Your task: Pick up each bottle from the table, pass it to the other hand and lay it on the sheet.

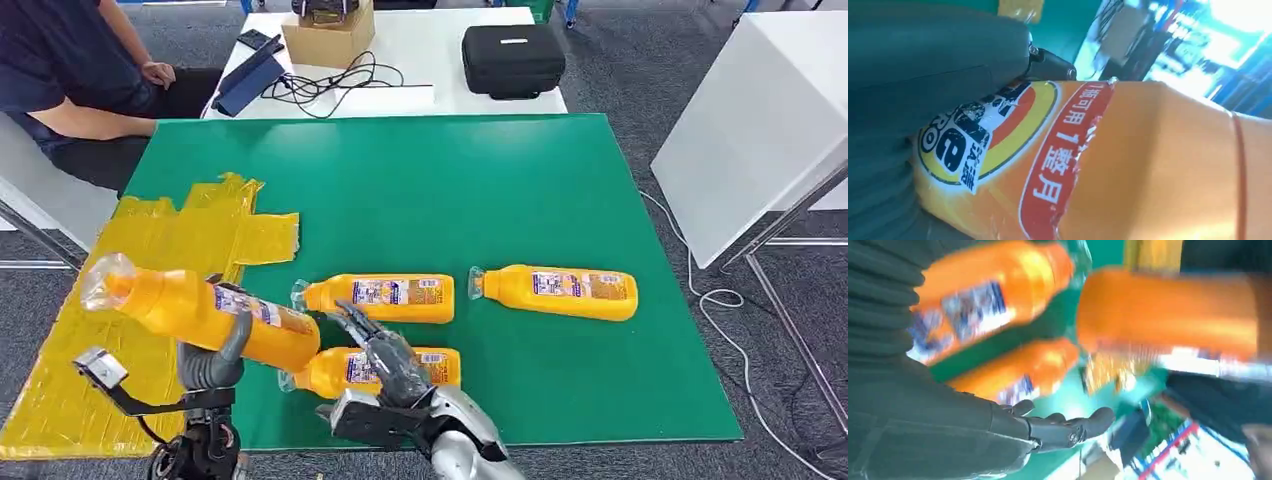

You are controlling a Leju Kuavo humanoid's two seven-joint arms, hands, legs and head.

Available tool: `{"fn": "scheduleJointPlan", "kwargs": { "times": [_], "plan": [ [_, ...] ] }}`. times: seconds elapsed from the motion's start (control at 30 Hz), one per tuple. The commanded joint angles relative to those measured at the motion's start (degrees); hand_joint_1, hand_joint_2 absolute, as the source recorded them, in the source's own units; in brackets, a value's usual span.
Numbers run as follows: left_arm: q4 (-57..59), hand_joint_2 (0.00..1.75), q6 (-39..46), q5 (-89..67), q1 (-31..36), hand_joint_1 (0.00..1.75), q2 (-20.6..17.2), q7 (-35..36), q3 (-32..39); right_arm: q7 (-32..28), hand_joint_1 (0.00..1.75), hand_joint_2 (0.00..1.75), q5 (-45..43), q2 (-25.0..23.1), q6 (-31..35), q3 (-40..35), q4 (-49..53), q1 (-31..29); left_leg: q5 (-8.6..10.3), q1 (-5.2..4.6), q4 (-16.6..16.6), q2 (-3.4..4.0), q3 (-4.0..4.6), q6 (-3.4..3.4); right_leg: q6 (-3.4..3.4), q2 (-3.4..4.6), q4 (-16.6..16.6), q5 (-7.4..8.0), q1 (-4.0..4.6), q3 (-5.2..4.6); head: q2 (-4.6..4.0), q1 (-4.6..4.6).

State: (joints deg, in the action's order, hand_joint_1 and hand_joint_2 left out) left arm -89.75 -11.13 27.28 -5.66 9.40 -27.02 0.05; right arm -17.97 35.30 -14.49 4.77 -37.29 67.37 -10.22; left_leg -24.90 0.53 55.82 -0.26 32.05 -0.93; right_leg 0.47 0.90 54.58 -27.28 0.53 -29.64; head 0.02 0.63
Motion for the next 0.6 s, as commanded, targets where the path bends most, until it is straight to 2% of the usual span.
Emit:
{"fn": "scheduleJointPlan", "kwargs": {
  "times": [0.03, 0.17, 0.2, 0.23, 0.33, 0.4, 0.47, 0.5, 0.53, 0.6],
  "plan": [
    [0.21, 1.75, -0.21, -0.55, 1.97, 1.75, 0.32, 0.64, 4.18, 0.24, 0.00, 0.00, 0.00, 4.38, -0.88, 2.31, 8.11, 1.45, -0.02, -0.01, -0.03, -0.17, -0.14, -0.03, 0.12, -0.27, -0.08, -0.05, -0.01, 0.24, 0.00, -0.02],
    [0.21, 1.75, -0.21, -0.55, 1.97, 1.75, 0.32, 0.64, 4.18, 0.24, 0.00, 0.00, 0.00, 4.38, -0.88, 2.31, 8.11, 1.45, -0.03, -0.02, -0.04, -0.10, -0.15, -0.02, 0.11, -0.19, -0.08, -0.05, -0.02, 0.22, 0.00, 0.00],
    [0.10, 1.75, 2.11, -3.83, 2.30, 1.75, -0.03, -0.47, 4.55, -1.41, 0.00, 0.00, -0.15, 4.45, 0.83, 2.99, 8.57, 1.48, -0.01, -0.03, -0.04, -0.07, -0.09, -0.02, 0.08, -0.14, -0.05, -0.03, -0.03, 0.14, 0.00, 0.00],
    [0.11, 1.75, 3.33, -5.66, 3.12, 1.75, -0.85, -0.69, 5.72, -1.38, 0.00, 0.00, -0.45, 5.49, 0.66, 3.48, 12.08, 1.75, -0.11, 0.00, -0.02, -0.10, -0.32, -0.02, 0.16, -0.24, -0.11, -0.11, 0.00, 0.42, 0.00, -0.02],
    [2.47, 1.75, 11.82, -16.89, 7.83, 1.75, -3.38, -2.55, 8.74, -0.31, 0.00, 0.00, -3.07, 7.08, -1.68, 5.77, 17.87, 1.90, -0.02, -0.02, 0.02, -0.17, -0.08, -0.01, 0.11, -0.26, 0.00, -0.07, -0.02, 0.16, 0.00, 0.00],
    [5.99, 1.75, 24.71, -31.70, 12.76, 1.75, -5.03, -4.40, 10.63, -0.58, 0.00, 0.00, -4.16, 7.88, -2.49, 7.64, 20.63, 2.55, 0.07, 0.00, 0.01, -0.28, 0.05, 0.00, 0.07, -0.33, 0.00, -0.02, -0.01, 0.05, 0.00, -0.02],
    [13.12, 1.75, 42.93, -53.95, 16.96, 1.75, -7.06, -1.25, 11.39, -1.50, 0.00, 0.00, -4.75, 8.18, -3.92, 8.52, 22.00, 3.28, 0.10, -0.01, -0.04, -0.35, -0.02, 0.00, 0.08, -0.42, -0.04, -0.01, -0.01, 0.12, 0.00, 0.00],
    [16.74, 1.75, 48.78, -61.30, 18.33, 1.75, -8.23, -0.19, 11.40, -1.78, 0.00, 0.00, -5.00, 8.46, -4.45, 8.45, 22.21, 3.24, 0.11, -0.03, -0.07, -0.29, -0.06, 0.01, 0.05, -0.34, -0.05, 0.00, -0.03, 0.13, 0.00, -0.02],
    [19.32, 1.75, 51.13, -75.01, 20.07, 1.75, -6.92, -0.11, 16.90, -2.03, 0.00, 0.00, -5.49, 8.83, -4.79, 8.36, 22.59, 3.15, 0.14, -0.01, -0.13, -0.39, -0.19, 0.03, 0.08, -0.49, -0.12, -0.01, -0.01, 0.31, 0.00, -0.02],
    [22.15, 1.75, 51.13, -92.71, 23.15, 1.75, -3.87, -2.13, 26.93, -2.09, 0.00, 0.00, -5.60, 9.61, -4.78, 7.96, 23.36, 2.87, 0.08, -0.02, -0.09, -0.17, -0.20, 0.03, 0.05, -0.19, -0.05, 0.01, -0.02, 0.24, 0.00, -0.02]
  ]
}}
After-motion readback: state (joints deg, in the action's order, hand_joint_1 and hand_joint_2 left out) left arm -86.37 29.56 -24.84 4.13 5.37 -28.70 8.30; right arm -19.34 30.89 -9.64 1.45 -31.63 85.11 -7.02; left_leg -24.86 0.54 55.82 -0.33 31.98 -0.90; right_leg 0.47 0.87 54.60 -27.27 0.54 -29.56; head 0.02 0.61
